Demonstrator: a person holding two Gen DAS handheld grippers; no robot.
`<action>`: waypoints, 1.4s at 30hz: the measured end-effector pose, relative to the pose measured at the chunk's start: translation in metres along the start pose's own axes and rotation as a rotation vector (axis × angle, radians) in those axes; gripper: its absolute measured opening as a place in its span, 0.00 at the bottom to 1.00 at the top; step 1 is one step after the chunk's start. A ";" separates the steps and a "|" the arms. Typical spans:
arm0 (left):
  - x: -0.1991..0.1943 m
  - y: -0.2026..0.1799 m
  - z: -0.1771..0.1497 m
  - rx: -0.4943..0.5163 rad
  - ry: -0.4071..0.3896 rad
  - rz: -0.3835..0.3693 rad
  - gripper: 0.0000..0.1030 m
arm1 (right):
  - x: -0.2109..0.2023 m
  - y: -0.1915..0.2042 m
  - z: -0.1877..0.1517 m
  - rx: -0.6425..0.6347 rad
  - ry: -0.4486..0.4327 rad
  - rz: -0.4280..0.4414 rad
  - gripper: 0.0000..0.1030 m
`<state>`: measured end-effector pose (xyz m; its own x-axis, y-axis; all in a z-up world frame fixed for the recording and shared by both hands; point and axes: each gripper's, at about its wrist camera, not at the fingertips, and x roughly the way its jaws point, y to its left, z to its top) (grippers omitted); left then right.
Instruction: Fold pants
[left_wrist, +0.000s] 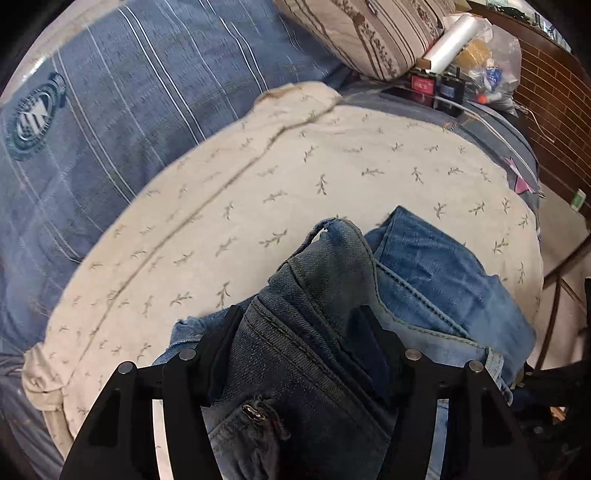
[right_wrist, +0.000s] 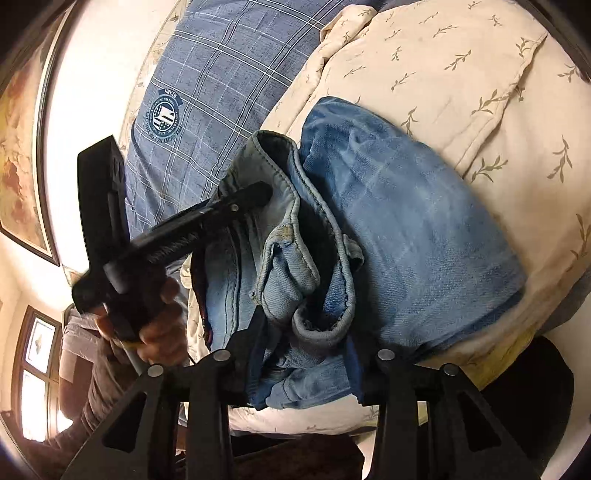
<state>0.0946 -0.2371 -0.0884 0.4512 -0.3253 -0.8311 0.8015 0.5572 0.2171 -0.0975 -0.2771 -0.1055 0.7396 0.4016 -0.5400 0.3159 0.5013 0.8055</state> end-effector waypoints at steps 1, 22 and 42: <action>-0.005 -0.004 -0.002 -0.006 -0.011 0.016 0.60 | 0.000 0.000 0.001 -0.005 0.000 -0.003 0.41; -0.102 0.007 -0.044 -0.125 -0.171 0.136 0.60 | 0.001 0.030 -0.001 -0.072 -0.002 -0.076 0.71; -0.031 0.081 0.022 -0.178 0.064 -0.134 0.62 | 0.004 0.026 0.003 -0.074 -0.006 0.014 0.84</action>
<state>0.1537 -0.1988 -0.0341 0.3150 -0.3594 -0.8784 0.7683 0.6399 0.0137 -0.0847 -0.2647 -0.0862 0.7472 0.4051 -0.5269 0.2604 0.5509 0.7929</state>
